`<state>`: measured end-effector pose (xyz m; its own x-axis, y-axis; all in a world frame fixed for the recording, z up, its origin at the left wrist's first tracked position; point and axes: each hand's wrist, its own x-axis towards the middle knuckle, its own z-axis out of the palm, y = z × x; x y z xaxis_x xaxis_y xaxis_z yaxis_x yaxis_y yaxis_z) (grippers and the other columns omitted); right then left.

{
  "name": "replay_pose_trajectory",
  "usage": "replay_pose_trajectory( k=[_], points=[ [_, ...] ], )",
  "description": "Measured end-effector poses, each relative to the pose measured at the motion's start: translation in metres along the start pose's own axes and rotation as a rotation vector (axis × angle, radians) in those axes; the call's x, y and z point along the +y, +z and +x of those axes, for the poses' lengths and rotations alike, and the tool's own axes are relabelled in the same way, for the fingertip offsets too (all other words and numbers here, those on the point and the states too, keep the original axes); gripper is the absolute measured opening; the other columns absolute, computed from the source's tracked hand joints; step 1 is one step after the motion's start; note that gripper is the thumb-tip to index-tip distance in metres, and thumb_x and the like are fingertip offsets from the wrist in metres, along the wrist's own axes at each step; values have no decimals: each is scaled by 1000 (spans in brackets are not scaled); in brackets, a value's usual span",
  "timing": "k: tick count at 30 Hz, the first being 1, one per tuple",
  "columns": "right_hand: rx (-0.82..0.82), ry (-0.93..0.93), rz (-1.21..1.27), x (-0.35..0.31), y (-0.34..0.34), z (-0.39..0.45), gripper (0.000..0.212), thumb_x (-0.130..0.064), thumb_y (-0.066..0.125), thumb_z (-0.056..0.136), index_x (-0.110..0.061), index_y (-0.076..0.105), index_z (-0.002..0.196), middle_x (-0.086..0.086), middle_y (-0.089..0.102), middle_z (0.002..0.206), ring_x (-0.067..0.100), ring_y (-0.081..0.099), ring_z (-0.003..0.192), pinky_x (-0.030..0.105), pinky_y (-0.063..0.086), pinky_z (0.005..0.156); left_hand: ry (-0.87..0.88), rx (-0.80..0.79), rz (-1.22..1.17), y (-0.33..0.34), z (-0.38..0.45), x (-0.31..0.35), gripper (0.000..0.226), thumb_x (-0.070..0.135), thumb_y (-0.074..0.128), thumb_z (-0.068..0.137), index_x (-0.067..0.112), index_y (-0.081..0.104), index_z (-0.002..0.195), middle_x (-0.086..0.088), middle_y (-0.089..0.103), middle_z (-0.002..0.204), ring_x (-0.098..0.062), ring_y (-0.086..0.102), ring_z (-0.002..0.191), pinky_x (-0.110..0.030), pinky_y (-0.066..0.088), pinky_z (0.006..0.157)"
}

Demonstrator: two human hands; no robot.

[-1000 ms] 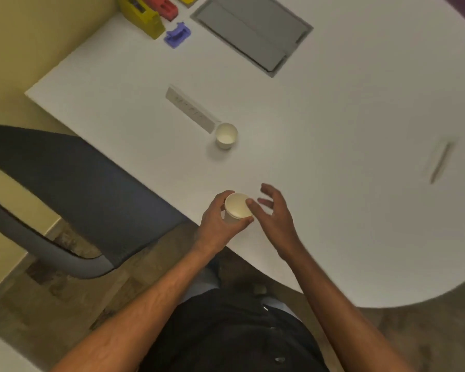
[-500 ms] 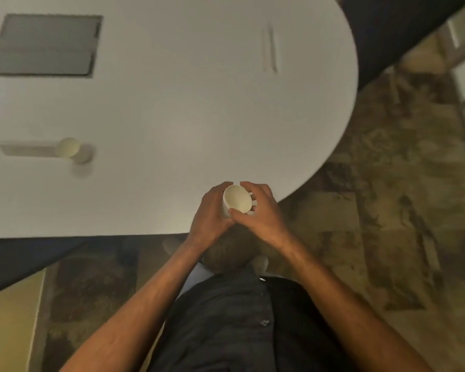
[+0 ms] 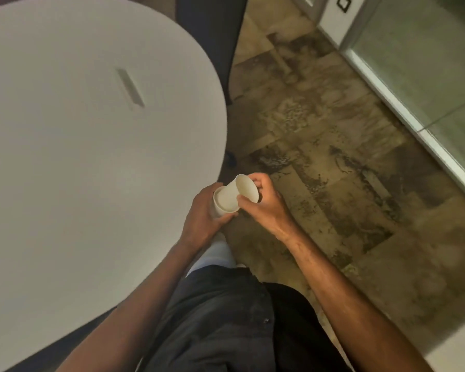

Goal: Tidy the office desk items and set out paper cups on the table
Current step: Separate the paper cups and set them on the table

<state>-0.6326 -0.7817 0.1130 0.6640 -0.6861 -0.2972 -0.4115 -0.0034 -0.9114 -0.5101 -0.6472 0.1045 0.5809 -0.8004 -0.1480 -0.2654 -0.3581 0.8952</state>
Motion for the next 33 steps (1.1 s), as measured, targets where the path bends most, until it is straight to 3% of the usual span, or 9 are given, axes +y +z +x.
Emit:
replay_pose_trajectory(
  k=[4,6,9,11,15,18,24,29,33],
  points=[
    [159,0,75,3,-50,42,46,-50,68,77,-45,54,121,-23,63,110,-4,63,100,18,56,70,-26,-32,14,22,52,11,68,62,78,68,41,49,127,28,55,122,8,55,112,-8,47,85],
    [233,11,91,6,-75,71,42,-52,67,80,-44,57,120,-22,64,111,-1,64,100,20,55,73,-70,-30,7,34,83,16,69,57,80,70,42,47,130,28,54,124,12,53,111,-7,42,85],
    [319,26,105,9,-108,121,46,-56,70,79,-43,59,121,-20,65,116,0,64,104,20,54,80,-112,-27,-26,49,139,24,70,47,83,73,40,47,132,29,53,123,13,52,112,-9,41,84],
    [356,38,110,8,-130,154,53,-58,73,78,-41,58,127,-23,64,118,-3,64,107,18,55,81,-138,-20,-48,59,179,33,73,47,82,69,37,47,133,23,54,124,3,55,112,-8,42,83],
    [386,67,96,0,-173,219,64,-60,77,76,-43,54,133,-33,58,120,-6,62,108,15,55,79,-182,-37,-105,76,259,54,74,45,83,67,39,46,131,16,56,126,-14,58,114,-23,53,93],
    [398,79,89,-6,-202,272,79,-57,81,72,-36,49,141,-19,57,132,1,62,114,22,55,87,-162,-54,-120,83,322,69,71,34,88,72,38,47,129,27,55,119,-4,58,113,-33,56,98],
    [417,103,142,-13,-251,377,72,-37,88,71,-34,51,131,-10,62,128,11,64,114,34,57,92,-120,-42,-99,98,433,96,71,38,87,71,42,46,128,37,54,118,11,54,114,-17,52,92],
    [380,99,146,-14,-293,474,65,-28,90,72,-33,54,125,-17,63,118,-1,64,106,13,54,77,-155,37,-119,119,525,112,72,39,88,71,36,49,132,30,58,120,15,55,111,-8,49,86],
    [268,70,145,-19,-337,564,60,-24,89,74,-35,56,123,-20,66,115,-6,65,102,14,54,77,-191,129,-124,142,611,128,70,34,89,71,39,49,129,25,60,120,10,58,111,-17,52,92]
  ],
)
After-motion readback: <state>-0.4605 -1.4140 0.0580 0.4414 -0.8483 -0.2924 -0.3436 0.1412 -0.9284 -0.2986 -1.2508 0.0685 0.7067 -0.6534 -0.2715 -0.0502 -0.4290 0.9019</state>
